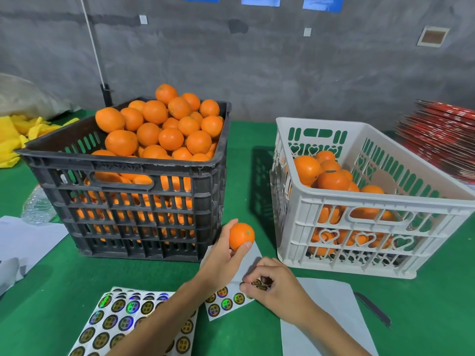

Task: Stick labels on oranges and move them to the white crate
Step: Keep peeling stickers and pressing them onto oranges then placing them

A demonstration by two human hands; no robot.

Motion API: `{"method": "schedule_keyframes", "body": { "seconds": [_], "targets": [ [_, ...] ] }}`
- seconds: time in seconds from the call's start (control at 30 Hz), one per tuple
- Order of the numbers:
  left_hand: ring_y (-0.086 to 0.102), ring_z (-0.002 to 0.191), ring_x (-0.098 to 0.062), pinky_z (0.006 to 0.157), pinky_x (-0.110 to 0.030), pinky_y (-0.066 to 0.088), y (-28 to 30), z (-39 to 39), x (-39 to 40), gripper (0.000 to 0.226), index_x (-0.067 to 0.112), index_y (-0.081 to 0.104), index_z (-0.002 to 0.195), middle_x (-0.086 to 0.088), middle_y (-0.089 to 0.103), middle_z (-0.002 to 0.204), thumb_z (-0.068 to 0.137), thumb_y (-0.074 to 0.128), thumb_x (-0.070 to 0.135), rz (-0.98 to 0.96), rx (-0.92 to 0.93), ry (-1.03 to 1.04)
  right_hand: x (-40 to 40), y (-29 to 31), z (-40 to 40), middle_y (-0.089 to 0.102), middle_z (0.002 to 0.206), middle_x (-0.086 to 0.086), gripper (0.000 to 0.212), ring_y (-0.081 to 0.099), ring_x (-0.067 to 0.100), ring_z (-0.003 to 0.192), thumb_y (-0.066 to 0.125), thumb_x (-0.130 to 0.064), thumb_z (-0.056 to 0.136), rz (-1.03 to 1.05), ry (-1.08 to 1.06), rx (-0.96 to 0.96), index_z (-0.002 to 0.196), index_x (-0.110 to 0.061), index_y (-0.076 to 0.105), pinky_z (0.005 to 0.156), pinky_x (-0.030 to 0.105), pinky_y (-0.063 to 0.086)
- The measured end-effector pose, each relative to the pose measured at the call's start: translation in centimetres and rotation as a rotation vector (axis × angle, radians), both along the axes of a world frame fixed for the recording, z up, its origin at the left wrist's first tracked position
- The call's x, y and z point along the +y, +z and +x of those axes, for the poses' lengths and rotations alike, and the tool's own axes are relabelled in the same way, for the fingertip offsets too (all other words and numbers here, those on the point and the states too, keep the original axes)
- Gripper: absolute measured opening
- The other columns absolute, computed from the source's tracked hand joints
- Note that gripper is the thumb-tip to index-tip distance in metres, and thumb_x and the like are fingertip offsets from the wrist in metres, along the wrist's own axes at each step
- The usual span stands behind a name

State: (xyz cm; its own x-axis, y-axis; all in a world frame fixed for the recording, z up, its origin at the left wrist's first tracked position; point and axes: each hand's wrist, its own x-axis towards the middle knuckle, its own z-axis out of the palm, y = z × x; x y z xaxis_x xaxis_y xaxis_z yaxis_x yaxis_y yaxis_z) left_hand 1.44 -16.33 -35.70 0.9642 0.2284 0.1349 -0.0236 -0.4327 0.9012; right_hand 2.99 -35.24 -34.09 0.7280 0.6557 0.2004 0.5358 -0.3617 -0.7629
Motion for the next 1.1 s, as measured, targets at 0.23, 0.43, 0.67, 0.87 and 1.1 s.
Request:
{"method": "schedule_keyframes", "body": {
  "seconds": [0.23, 0.43, 0.67, 0.87, 1.1],
  "targets": [
    [0.064, 0.109, -0.004, 0.107, -0.047, 0.047, -0.1, 0.0, 0.0, 0.068, 0.068, 0.018, 0.141, 0.014, 0.055, 0.134, 0.082, 0.051, 0.08, 0.027, 0.021, 0.004, 0.5, 1.0, 0.0, 0.063, 0.09, -0.011, 0.001, 0.051, 0.006, 0.083, 0.078, -0.036, 0.081, -0.033, -0.019, 0.178, 0.083, -0.036, 0.078, 0.071, 0.018, 0.039],
    [0.063, 0.11, 0.0, 0.101, -0.03, 0.049, -0.2, 0.0, -0.1, 0.07, 0.071, 0.018, 0.138, 0.009, 0.054, 0.138, 0.077, 0.05, 0.088, 0.0, 0.011, -0.019, 0.0, 0.7, -0.5, 0.064, 0.09, -0.013, 0.008, 0.058, 0.01, 0.091, 0.069, -0.029, 0.093, -0.072, -0.004, -0.001, 0.086, -0.03, 0.074, 0.084, 0.03, 0.048],
    [0.063, 0.109, 0.005, 0.088, -0.01, 0.049, 1.4, -0.7, -0.6, 0.059, 0.064, 0.025, 0.138, 0.012, 0.055, 0.135, 0.092, 0.062, 0.059, -0.162, -0.042, -0.043, 0.5, 5.3, -1.3, 0.062, 0.083, -0.014, 0.014, 0.063, 0.009, 0.072, 0.049, -0.037, 0.104, 0.234, -0.482, -0.186, 0.096, -0.03, 0.058, 0.063, 0.027, 0.05],
    [0.06, 0.125, -0.009, 0.1, -0.025, 0.051, 7.2, -1.9, -2.1, 0.063, 0.044, 0.037, 0.148, 0.017, 0.059, 0.134, 0.093, 0.063, 0.056, -0.354, -0.264, -0.1, 1.6, 9.9, -0.7, 0.068, 0.092, 0.005, 0.016, 0.063, 0.021, 0.072, 0.078, -0.009, 0.085, 0.038, -0.546, -0.955, 0.1, -0.01, 0.07, 0.058, 0.031, 0.052],
    [0.063, 0.125, -0.022, 0.095, -0.03, 0.055, 13.2, -1.3, -3.4, 0.064, 0.024, 0.049, 0.143, -0.008, 0.065, 0.135, 0.086, 0.071, 0.043, -0.81, -0.26, -0.165, 1.9, 13.7, -0.2, 0.067, 0.131, 0.008, 0.034, 0.065, 0.021, 0.117, 0.061, -0.023, 0.099, 0.131, -0.391, -1.073, 0.128, -0.005, 0.068, 0.103, 0.035, 0.052]
  ]
}}
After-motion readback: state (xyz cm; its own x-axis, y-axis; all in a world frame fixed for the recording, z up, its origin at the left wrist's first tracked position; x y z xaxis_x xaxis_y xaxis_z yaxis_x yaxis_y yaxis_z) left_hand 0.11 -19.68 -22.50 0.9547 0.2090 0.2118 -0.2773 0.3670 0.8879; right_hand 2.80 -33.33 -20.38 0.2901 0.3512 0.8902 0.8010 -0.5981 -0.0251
